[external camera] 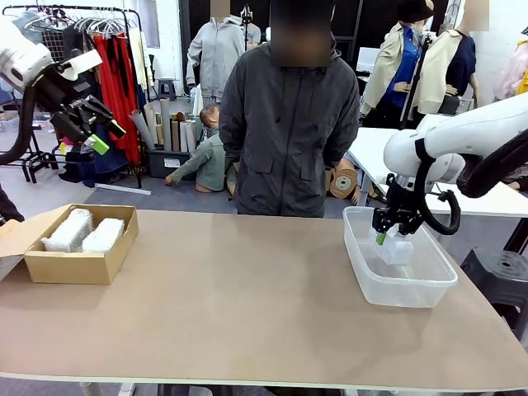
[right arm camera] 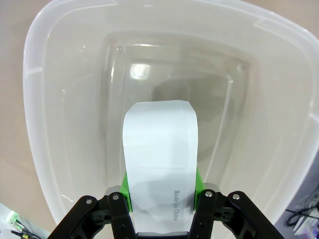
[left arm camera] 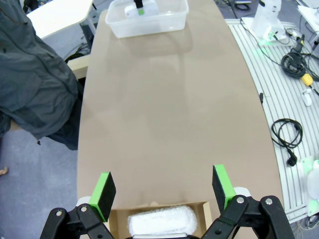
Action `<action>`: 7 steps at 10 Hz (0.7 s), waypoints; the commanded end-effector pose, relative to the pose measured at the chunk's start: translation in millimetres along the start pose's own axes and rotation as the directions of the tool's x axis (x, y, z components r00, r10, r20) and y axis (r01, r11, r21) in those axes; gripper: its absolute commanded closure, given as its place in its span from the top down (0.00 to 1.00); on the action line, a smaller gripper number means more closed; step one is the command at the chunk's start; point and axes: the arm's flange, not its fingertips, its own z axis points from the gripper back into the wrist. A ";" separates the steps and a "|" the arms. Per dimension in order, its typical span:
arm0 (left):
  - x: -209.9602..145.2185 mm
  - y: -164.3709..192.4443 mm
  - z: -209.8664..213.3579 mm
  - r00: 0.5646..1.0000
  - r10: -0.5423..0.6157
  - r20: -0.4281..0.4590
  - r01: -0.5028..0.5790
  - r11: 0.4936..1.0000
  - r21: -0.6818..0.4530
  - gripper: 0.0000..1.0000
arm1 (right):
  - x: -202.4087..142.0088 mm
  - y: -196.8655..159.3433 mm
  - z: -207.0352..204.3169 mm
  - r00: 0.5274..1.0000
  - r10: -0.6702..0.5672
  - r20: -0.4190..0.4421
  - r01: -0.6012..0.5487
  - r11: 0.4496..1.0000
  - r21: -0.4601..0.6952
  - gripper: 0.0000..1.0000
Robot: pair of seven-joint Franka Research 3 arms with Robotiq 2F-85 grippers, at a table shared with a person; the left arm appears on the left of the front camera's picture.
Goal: Separate and place wrapped and unwrapped clocks.
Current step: If the picked Digital clock is wrapped, place it in the Package Box ; if not, place it in the Organizing box.
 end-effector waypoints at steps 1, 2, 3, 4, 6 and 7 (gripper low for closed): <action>0.0 -1.1 -0.1 1.000 -0.001 -0.008 0.001 1.000 -0.004 1.00 | 5.3 8.3 1.9 1.000 0.011 0.020 -0.011 1.000 -0.027 0.00; 0.0 -1.1 -0.1 1.000 -0.001 -0.008 0.001 1.000 -0.004 1.00 | 4.3 10.5 -5.9 1.000 0.000 0.025 0.001 0.999 -0.041 0.00; 0.0 -1.1 -0.1 1.000 -0.001 -0.008 0.001 1.000 -0.004 1.00 | 0.0 10.4 -9.8 1.000 0.007 0.012 -0.007 0.998 -0.056 0.00; 0.0 -1.1 -0.1 1.000 -0.001 -0.008 0.001 1.000 -0.004 1.00 | -2.4 11.9 -16.4 1.000 0.011 0.014 -0.010 0.998 -0.061 0.00; 0.0 -1.1 -0.1 1.000 -0.001 -0.008 0.001 1.000 -0.004 1.00 | -5.8 7.4 -19.2 1.000 0.009 0.006 -0.009 0.996 -0.089 0.00; 0.0 -1.1 -0.1 1.000 -0.001 -0.008 0.001 1.000 -0.004 1.00 | -6.2 7.2 -23.6 1.000 0.008 0.007 -0.008 0.996 -0.091 0.00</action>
